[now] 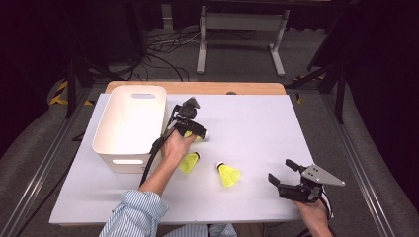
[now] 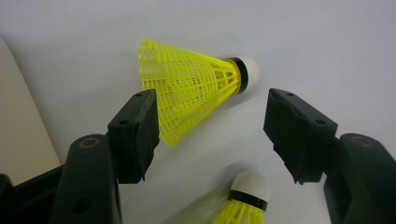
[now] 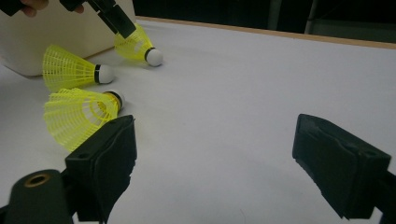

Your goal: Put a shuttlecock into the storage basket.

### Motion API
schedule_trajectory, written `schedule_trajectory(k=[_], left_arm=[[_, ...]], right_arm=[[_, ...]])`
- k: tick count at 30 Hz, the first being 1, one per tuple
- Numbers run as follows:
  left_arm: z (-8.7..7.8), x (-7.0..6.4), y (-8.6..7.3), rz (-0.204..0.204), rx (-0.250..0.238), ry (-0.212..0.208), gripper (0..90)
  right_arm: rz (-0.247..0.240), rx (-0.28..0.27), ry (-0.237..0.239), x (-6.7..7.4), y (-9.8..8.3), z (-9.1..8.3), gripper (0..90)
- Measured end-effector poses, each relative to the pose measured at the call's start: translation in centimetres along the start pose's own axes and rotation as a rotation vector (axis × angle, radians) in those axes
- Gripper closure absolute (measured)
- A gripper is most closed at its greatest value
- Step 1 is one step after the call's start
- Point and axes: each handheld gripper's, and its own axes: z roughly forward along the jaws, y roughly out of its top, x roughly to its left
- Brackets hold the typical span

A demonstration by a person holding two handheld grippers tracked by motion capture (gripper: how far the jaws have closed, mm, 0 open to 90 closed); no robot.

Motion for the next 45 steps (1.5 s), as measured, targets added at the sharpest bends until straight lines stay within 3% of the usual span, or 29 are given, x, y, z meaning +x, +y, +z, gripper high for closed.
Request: schedule_trajectory(k=[23,45], left_arm=[[1.2,0.2,0.1,-0.002,0.03,-0.025,44.4],[1.4,0.0,-0.1,0.031,0.064,-0.036,67.9]], right_arm=[[0.003,0.005,0.007,0.0,0.0,0.1,14.0],[0.002,0.007,0.008,0.0,0.0,0.1,13.9]])
